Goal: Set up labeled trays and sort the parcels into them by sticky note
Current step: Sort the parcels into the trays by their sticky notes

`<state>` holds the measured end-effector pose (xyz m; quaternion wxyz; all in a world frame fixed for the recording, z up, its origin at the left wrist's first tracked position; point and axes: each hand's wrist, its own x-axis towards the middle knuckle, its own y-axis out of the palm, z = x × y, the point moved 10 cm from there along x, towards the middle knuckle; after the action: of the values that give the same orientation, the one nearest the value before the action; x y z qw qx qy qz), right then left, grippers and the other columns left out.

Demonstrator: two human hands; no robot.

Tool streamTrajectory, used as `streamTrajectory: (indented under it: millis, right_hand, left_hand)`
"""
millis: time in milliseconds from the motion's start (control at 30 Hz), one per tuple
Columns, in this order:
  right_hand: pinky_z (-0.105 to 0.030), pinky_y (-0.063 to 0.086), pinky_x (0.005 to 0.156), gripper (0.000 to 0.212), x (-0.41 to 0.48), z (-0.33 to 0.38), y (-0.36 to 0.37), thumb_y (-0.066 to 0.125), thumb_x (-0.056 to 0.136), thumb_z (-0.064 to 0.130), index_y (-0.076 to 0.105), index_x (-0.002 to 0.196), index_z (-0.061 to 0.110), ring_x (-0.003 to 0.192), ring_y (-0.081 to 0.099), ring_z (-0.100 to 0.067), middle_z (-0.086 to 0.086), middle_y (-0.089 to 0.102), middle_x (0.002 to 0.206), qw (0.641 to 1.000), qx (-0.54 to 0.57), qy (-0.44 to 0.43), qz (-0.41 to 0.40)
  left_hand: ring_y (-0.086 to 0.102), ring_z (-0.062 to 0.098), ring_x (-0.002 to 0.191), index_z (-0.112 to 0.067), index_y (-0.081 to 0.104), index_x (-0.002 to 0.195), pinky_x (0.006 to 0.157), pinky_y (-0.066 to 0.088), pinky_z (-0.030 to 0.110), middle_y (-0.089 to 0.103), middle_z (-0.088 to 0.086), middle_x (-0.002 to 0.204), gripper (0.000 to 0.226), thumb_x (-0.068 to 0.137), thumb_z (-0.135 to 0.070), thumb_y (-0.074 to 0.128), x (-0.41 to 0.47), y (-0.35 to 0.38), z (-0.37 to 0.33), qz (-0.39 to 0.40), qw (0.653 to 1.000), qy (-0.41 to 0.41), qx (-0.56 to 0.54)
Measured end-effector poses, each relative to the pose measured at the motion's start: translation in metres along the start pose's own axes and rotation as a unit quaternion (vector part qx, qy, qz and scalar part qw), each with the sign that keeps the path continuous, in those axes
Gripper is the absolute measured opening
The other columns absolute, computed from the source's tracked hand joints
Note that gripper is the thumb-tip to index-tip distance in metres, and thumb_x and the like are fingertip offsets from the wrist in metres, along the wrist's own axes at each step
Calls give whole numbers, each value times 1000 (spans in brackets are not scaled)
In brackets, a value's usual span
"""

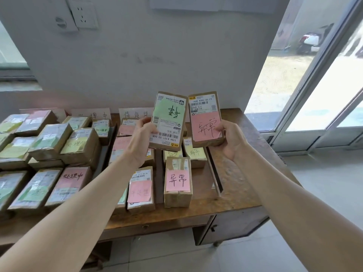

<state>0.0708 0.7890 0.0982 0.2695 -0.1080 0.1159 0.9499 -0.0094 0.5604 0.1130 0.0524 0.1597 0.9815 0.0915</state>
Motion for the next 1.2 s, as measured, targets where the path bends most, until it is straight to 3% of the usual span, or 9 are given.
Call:
streamTrajectory:
  millis: [67, 233, 533, 733, 867, 1000, 1067, 1200]
  right_hand:
    - [-54, 49, 94, 29, 7, 0, -10, 46, 81, 4, 59, 107, 8, 98, 66, -32, -15, 69, 104, 1000, -11, 2, 3]
    - [-50, 49, 94, 31, 21, -3, -24, 45, 80, 4, 59, 107, 8, 99, 66, -32, -15, 70, 103, 1000, -22, 15, 5]
    - [-47, 47, 94, 34, 19, -35, -45, 48, 79, 5, 62, 109, 10, 99, 67, -30, -13, 71, 99, 996, -69, 55, -15]
    - [-46, 48, 89, 39, 12, -36, -46, 45, 77, 1, 63, 110, 9, 100, 66, -30, -13, 70, 104, 997, -64, 48, -10]
    - [-48, 48, 89, 44, 4, -36, -46, 46, 72, 3, 63, 112, 9, 102, 66, -31, -10, 71, 101, 997, -66, 46, -14]
    - [-40, 49, 82, 41, -1, -41, -42, 45, 76, 2, 63, 112, 10, 100, 66, -30, -10, 71, 100, 996, -67, 56, -18]
    - [-33, 52, 69, 36, -3, -44, -45, 46, 78, 2, 62, 109, 10, 93, 68, -27, -10, 71, 95, 995, -69, 66, -34]
    - [-19, 43, 41, 24, -6, -49, -54, 45, 80, -2, 59, 95, 10, 73, 66, -22, -10, 68, 85, 989, -83, 92, -77]
  left_hand:
    - [60, 30, 102, -23, 46, 101, 85, 51, 41, 62, 12, 110, 30, 84, 1, 45, 3, 6, 5, -14, 1000, -3, -6]
    - [62, 27, 98, -20, 46, 105, 64, 52, 28, 61, 12, 112, 32, 83, 3, 44, 6, 20, 14, -9, 1000, 1, -18]
    - [64, 27, 95, -13, 43, 117, 60, 53, 25, 62, 11, 109, 38, 83, 2, 45, 4, 17, 27, -7, 1000, -8, 1]
    - [64, 28, 99, -16, 46, 118, 63, 52, 28, 64, 11, 111, 56, 62, -13, 53, 3, 17, 34, 0, 1000, -27, 10]
    - [64, 26, 95, -14, 45, 121, 60, 53, 25, 63, 11, 111, 46, 76, -5, 52, 4, 17, 32, 9, 999, -27, 15]
    - [64, 23, 90, -12, 43, 121, 60, 52, 25, 63, 11, 109, 41, 83, 2, 45, 1, 10, 25, 7, 1000, -19, 3]
    - [63, 22, 90, -14, 45, 115, 64, 52, 27, 63, 8, 106, 36, 83, 3, 45, -2, 3, 17, -8, 1000, -5, -3]
    - [62, 22, 90, -15, 43, 113, 64, 54, 27, 62, 9, 106, 33, 84, 1, 43, -3, -15, 4, -30, 999, 3, -26]
